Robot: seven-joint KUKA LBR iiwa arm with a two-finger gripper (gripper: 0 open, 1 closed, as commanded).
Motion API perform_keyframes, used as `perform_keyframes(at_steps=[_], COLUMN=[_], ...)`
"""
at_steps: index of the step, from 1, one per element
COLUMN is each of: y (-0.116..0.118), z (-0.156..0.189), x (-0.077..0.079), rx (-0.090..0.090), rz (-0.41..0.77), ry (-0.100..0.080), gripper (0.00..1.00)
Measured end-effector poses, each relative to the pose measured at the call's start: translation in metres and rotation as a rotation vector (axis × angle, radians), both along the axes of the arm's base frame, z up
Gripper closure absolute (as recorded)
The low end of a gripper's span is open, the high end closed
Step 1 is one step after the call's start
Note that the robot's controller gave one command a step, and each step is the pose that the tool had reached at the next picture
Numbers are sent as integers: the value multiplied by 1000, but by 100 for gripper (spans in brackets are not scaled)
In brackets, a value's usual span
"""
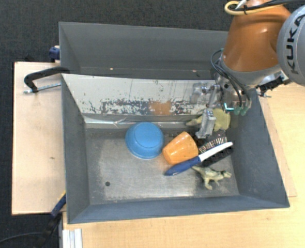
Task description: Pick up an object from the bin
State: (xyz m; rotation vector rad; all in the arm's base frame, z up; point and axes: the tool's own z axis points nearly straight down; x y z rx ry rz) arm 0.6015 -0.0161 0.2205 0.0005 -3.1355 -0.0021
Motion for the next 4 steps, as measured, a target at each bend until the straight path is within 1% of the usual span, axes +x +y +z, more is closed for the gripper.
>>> perform_keyframes(at_steps=[1,2,3,4], y=[20,19,35,-14], z=[-135,-131,-21,74], x=[-27,-25,-37,-20], rx=[1,0,-1,-4], rz=[225,224,232,666], ry=[-1,-7,-21,-19], gripper=[0,100,100,100])
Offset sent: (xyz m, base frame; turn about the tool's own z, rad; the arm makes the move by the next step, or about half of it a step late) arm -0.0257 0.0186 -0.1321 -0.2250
